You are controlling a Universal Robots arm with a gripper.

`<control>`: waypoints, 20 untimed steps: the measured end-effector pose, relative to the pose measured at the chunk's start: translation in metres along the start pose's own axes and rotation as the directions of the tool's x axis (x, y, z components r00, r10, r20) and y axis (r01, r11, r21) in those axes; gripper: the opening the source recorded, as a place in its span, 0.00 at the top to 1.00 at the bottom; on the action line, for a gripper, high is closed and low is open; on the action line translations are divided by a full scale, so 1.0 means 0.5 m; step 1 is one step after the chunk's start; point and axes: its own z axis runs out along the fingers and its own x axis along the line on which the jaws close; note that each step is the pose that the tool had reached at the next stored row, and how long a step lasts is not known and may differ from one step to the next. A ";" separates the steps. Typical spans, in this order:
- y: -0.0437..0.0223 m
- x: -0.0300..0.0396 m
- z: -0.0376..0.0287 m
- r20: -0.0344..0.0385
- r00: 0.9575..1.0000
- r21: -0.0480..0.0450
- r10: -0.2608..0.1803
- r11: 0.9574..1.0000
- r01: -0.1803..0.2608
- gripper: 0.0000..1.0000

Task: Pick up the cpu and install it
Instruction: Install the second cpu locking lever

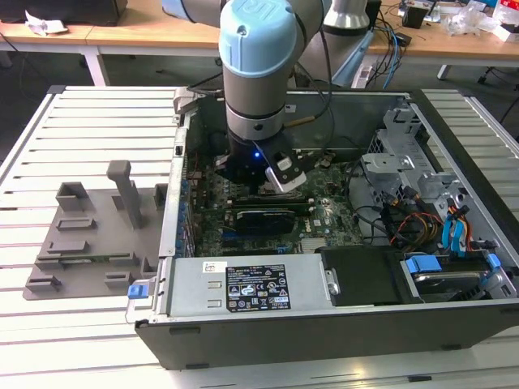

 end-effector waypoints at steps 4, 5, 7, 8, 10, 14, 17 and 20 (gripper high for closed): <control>0.015 -0.033 0.001 -0.001 1.000 0.024 -0.001 1.000 0.001 0.89; 0.018 -0.039 0.002 -0.001 1.000 0.029 -0.001 1.000 0.001 0.89; 0.023 -0.049 0.003 -0.001 1.000 0.035 -0.001 0.999 0.002 0.89; 0.029 -0.059 0.004 -0.001 1.000 0.040 -0.002 0.999 0.002 0.89; 0.041 -0.076 0.007 -0.002 1.000 0.048 -0.002 0.999 0.002 0.89; 0.059 -0.098 0.011 -0.002 1.000 0.060 -0.002 0.998 0.002 0.89; 0.074 -0.106 0.009 -0.003 1.000 0.072 -0.003 0.997 0.003 0.89; 0.083 -0.107 -0.002 -0.004 1.000 0.115 -0.005 0.993 0.005 0.89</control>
